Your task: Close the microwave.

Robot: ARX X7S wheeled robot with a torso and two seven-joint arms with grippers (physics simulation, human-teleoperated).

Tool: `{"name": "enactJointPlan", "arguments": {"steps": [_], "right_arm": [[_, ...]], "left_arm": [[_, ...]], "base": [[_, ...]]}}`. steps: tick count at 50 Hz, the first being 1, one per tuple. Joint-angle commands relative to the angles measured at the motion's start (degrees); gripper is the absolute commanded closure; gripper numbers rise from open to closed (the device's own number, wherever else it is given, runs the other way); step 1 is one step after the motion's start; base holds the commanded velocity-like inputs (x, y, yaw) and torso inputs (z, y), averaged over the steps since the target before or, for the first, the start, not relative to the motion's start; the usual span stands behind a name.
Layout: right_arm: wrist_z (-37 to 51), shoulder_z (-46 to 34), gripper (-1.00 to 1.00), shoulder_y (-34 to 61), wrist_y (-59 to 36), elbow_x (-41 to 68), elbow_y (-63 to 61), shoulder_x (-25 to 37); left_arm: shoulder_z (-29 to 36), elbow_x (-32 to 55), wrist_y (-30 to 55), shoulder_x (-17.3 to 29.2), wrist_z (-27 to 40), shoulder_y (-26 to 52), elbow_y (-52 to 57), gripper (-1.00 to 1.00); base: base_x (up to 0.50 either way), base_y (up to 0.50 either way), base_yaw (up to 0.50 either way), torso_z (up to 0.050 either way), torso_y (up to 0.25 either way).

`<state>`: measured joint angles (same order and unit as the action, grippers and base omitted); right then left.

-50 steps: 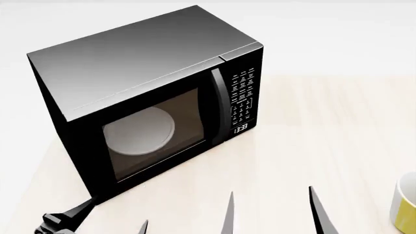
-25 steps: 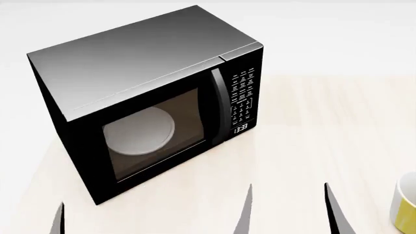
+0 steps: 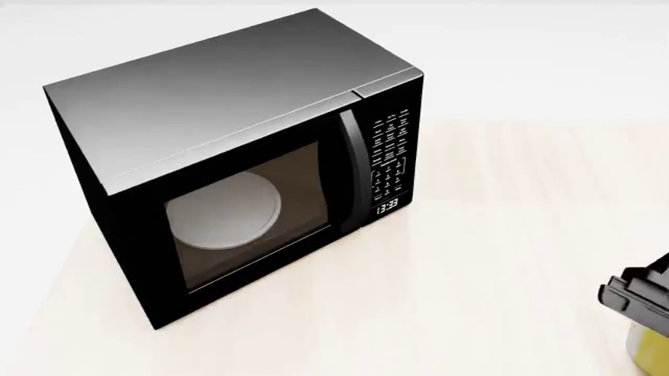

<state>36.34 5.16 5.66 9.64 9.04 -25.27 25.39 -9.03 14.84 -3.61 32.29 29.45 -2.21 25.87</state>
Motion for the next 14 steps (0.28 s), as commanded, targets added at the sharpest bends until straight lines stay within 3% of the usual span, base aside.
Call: {"name": "enactJointPlan", "arguments": {"steps": [1,14], "right_arm": [[2.4,4.7,-1.0,2.2,-1.8,-0.2,-3.1,0.6],[1.0,0.7,-1.0,1.9,0.6,-0.5,-0.1,-1.3]], "left_arm": [[-4.1,-1.8,1.8,-0.6,4.3,1.8,2.0,-1.0],[-0.3,-2.3,0.5,-2.7,3.7,3.0,0.3,-1.0]], "base": [[0.0,0.0,0.0,0.0,0.0],[0.0,0.0,0.0,0.0,0.0]]}}
